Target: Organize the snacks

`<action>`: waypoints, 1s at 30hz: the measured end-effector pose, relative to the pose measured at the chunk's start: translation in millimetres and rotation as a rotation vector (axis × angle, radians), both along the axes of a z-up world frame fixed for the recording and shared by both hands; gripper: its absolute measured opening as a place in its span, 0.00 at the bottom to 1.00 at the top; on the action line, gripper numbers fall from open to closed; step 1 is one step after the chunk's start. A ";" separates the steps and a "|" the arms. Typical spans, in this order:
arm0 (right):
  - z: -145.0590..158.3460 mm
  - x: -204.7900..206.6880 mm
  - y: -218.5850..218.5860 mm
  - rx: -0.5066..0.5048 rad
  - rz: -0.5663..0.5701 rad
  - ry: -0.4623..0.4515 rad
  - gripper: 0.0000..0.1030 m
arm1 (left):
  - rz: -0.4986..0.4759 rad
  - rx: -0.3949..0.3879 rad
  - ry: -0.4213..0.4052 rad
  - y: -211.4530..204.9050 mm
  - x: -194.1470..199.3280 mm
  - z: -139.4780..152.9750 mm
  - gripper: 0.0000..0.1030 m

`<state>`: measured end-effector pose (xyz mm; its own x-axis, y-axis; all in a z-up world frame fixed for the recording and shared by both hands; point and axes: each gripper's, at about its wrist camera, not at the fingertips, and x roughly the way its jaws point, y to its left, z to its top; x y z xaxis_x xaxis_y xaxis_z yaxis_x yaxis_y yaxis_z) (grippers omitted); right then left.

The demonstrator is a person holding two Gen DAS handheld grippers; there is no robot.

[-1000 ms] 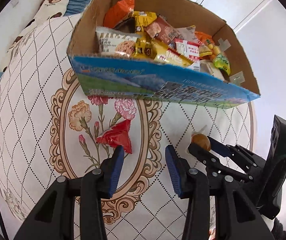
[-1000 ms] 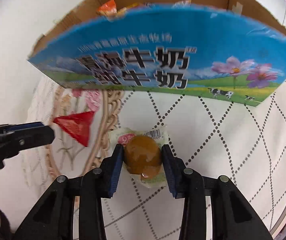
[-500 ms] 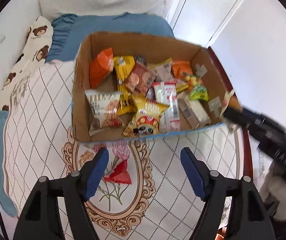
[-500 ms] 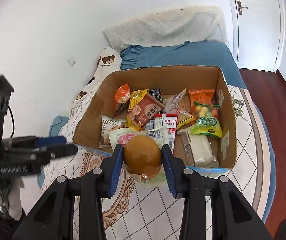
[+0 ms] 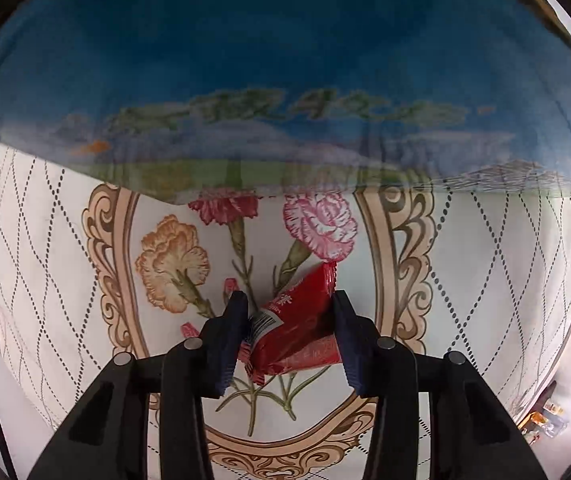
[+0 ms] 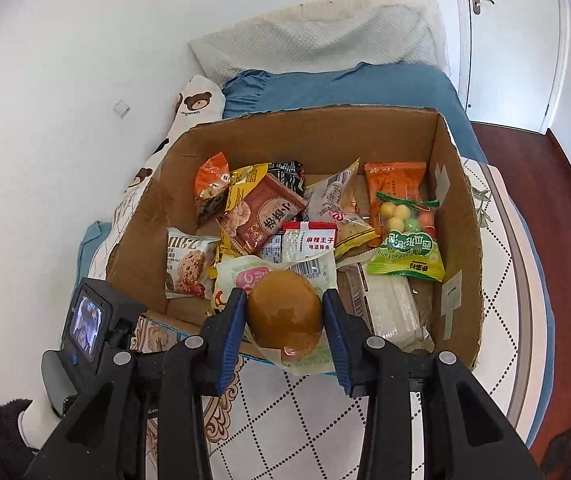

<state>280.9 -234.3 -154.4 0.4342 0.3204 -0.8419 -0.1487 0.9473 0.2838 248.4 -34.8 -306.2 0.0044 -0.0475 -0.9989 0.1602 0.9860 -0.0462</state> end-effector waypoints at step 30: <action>-17.8 37.2 -10.4 -0.132 -0.097 0.154 0.98 | 0.021 -0.049 -0.170 -31.6 86.1 111.4 0.92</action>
